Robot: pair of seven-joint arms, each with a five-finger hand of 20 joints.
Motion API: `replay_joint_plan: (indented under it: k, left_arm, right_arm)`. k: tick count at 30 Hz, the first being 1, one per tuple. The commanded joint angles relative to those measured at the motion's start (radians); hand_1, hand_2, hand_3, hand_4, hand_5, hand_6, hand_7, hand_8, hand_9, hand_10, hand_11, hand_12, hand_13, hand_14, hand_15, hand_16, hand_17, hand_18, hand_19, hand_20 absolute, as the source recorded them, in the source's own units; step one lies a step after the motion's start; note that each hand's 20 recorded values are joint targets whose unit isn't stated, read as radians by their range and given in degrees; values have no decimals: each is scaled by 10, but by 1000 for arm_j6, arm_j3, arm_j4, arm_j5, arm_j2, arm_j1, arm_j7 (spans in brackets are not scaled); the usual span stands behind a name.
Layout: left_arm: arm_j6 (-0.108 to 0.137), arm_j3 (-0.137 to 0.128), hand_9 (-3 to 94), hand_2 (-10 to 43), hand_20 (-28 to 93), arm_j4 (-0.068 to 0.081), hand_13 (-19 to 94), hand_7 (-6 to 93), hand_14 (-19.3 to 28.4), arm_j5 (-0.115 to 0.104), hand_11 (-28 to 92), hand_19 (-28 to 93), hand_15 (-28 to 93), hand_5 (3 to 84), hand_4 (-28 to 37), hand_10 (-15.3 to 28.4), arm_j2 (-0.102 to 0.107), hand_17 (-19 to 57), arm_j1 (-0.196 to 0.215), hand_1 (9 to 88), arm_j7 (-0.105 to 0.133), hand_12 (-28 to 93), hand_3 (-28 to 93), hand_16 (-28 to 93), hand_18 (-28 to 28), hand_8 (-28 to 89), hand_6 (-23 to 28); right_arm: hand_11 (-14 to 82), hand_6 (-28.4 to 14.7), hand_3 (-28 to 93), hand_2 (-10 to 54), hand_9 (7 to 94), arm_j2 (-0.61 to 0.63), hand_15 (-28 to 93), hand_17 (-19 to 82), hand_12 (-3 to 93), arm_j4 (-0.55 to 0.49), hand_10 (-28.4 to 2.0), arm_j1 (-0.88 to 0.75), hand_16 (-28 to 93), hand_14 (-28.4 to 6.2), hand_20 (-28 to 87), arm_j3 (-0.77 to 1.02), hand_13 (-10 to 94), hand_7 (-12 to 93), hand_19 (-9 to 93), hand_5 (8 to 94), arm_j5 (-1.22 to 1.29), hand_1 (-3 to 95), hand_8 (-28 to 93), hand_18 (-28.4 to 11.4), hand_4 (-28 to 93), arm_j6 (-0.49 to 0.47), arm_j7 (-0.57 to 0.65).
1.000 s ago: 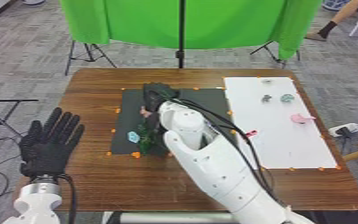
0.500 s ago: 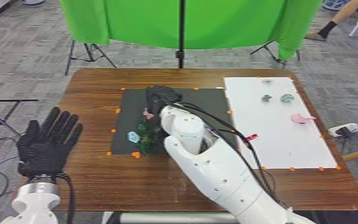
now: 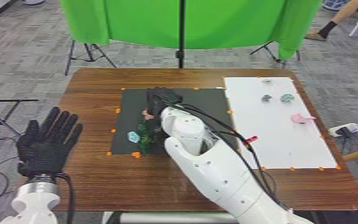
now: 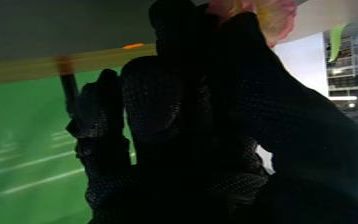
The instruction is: Arrange flowers
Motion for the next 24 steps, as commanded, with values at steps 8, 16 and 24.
replay_joint_plan:
  k: [8, 16, 24]
  left_arm:
    - [3, 0, 414, 110, 119, 9, 315, 95, 161, -10, 185, 364, 319, 464, -283, 155, 4, -73, -1, 279, 2, 84, 783, -70, 142, -95, 97]
    - [-1, 3, 414, 110, 119, 13, 314, 94, 161, -8, 185, 364, 319, 464, -283, 155, 0, -73, -4, 279, -2, 84, 783, -70, 142, -95, 97]
    - [-3, -13, 414, 110, 119, 11, 314, 93, 161, -3, 184, 362, 318, 462, -283, 156, -26, -73, 14, 278, -12, 84, 784, -70, 142, -95, 96]
  right_arm:
    - [128, -31, 728, -95, 783, -23, 727, 365, 311, -17, -130, -4, 263, -113, 353, -9, 682, 184, 902, 735, 18, 549, -13, -236, -283, -7, 1]
    - [176, -28, 785, -95, 727, -9, 725, 364, 210, -23, -148, 10, 252, -116, 341, -7, 676, 152, 901, 695, 59, 511, -68, -235, -283, 25, 32]
    - [176, -38, 797, -95, 671, 27, 717, 343, 168, -90, -159, 24, 245, -124, 334, 35, 649, 138, 888, 650, 178, 469, -120, -236, -283, 47, 117]
